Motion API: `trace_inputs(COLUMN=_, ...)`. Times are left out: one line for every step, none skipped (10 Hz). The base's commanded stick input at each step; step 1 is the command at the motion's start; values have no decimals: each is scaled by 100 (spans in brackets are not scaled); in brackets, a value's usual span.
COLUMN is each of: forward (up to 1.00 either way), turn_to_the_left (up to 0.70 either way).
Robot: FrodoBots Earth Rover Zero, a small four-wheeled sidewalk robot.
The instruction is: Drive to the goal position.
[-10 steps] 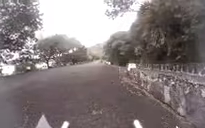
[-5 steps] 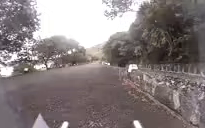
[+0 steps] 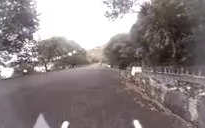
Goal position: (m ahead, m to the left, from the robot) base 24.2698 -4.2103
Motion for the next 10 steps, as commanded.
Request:
trace_inputs(forward=50, turn_to_the_left=0)
trace_inputs(forward=50, turn_to_the_left=0)
trace_inputs(forward=50, turn_to_the_left=0)
trace_inputs(forward=50, turn_to_the_left=0)
trace_inputs(forward=50, turn_to_the_left=0)
trace_inputs(forward=50, turn_to_the_left=0)
trace_inputs(forward=50, turn_to_the_left=0)
trace_inputs(forward=50, turn_to_the_left=0)
trace_inputs(forward=50, turn_to_the_left=0)
trace_inputs(forward=50, turn_to_the_left=0)
